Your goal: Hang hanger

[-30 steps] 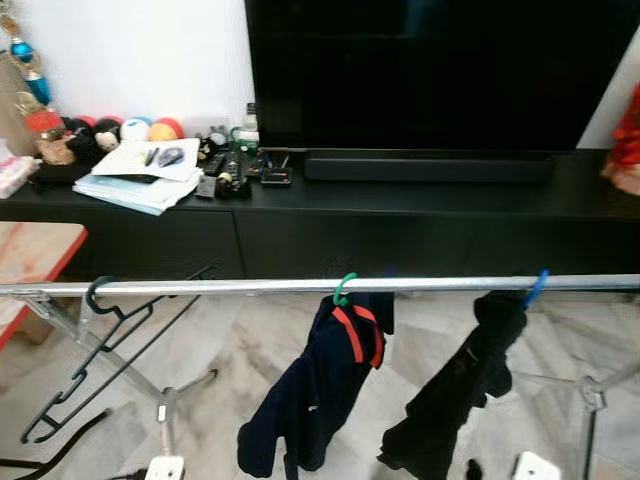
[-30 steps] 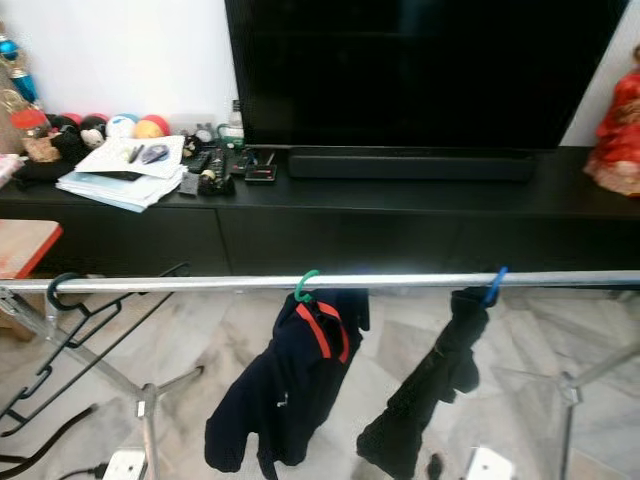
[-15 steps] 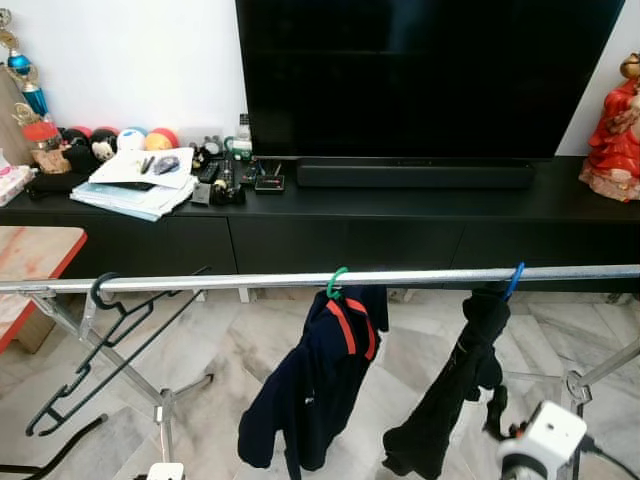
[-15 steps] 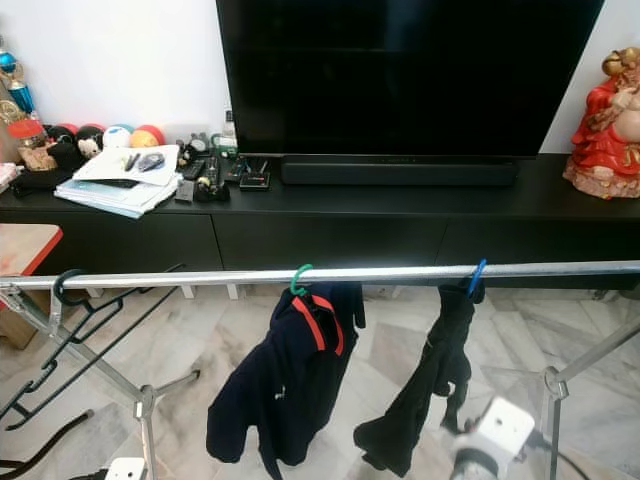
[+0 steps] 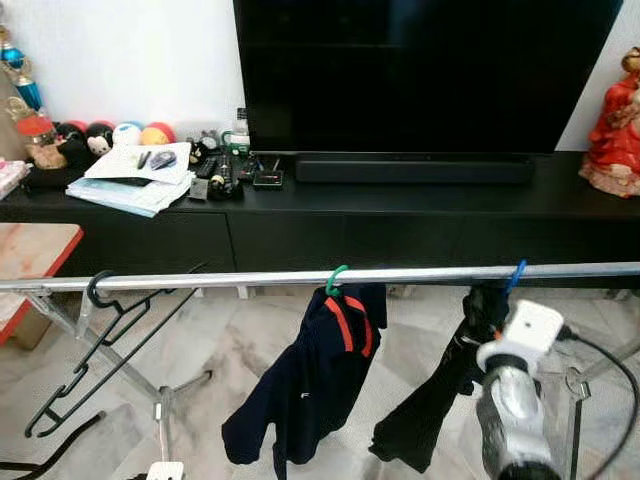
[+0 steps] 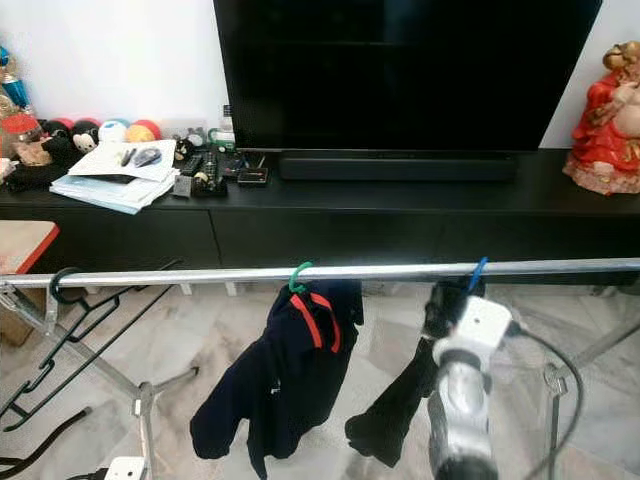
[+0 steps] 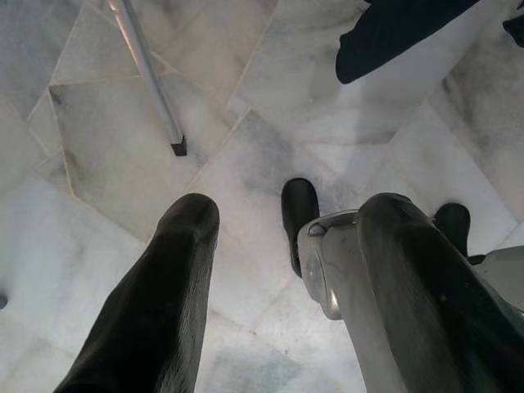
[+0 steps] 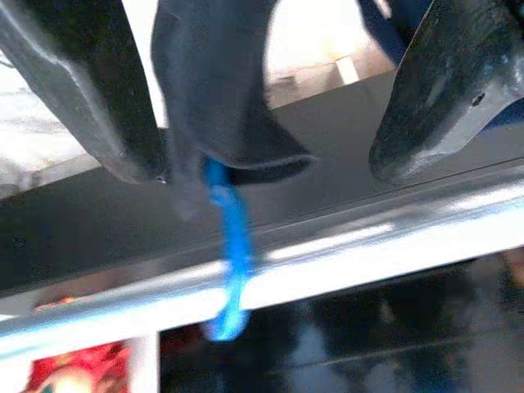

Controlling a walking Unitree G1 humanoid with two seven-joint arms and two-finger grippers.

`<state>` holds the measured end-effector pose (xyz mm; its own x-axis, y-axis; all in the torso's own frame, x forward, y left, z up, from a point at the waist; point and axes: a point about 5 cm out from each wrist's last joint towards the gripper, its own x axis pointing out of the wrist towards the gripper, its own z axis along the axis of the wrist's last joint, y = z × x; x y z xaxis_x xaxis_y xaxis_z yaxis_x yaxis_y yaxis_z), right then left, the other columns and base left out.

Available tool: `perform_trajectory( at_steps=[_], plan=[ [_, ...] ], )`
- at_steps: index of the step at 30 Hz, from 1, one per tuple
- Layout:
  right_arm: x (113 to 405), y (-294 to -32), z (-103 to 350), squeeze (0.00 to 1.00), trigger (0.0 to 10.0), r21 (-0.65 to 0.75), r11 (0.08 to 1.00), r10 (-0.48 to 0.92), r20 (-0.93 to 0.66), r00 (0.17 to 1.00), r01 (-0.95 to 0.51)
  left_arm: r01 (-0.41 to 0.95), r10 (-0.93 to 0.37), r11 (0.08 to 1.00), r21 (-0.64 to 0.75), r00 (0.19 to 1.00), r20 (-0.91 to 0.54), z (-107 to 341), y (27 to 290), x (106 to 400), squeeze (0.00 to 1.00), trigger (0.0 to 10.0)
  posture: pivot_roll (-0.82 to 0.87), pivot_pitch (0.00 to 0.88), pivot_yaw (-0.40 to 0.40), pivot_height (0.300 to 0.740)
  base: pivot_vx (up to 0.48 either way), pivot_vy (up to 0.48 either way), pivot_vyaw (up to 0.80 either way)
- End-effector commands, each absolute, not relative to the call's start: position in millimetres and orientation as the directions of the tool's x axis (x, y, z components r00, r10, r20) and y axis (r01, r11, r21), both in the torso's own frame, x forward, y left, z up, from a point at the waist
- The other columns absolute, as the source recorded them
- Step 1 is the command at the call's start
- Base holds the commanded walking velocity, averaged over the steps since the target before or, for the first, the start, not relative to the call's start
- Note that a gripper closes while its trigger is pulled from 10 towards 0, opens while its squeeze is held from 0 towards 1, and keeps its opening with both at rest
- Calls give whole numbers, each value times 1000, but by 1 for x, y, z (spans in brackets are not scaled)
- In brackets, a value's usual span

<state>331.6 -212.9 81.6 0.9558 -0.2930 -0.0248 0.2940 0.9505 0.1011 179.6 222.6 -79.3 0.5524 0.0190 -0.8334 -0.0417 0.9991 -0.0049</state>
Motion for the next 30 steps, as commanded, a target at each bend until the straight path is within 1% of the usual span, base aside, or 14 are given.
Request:
perform_trajectory(
  at_steps=[1,7,10,14,17,18,22,30],
  plan=[
    [334,-215,77,0,10000,89,948,-298,-89,950,305,-44,24,999,-1,552,-834,-79,224,180,0,10000,19,0,17,740,0,0,0],
    [345,-215,81,0,10000,107,919,-360,-167,918,380,-46,23,999,-3,554,-832,-79,224,181,0,10000,25,0,14,740,0,0,0],
    [345,-214,81,0,10000,115,914,-367,-171,914,388,-48,24,999,-3,554,-832,-79,224,180,0,10000,25,0,13,740,0,0,0],
    [338,-213,69,0,10000,99,907,-380,-223,898,409,-46,25,999,-1,548,-836,-80,225,178,0,10000,20,2,15,740,0,0,0],
    [335,-213,62,0,10000,109,903,-378,-256,889,416,-45,23,999,-2,547,-837,-80,224,178,0,10000,22,0,13,740,0,0,0],
    [333,-212,57,0,10000,119,903,-365,-294,883,413,-43,21,999,-3,548,-836,-80,224,178,0,10000,22,0,13,740,0,0,0],
    [331,-210,49,0,10000,106,910,-339,-362,868,400,-43,19,999,-5,550,-835,-79,223,179,0,10000,21,0,13,740,0,0,0],
    [344,-214,63,0,10000,173,890,-338,-371,865,422,-43,21,999,-4,552,-834,-79,223,180,0,10000,25,1,16,740,0,0,0]
  ],
)
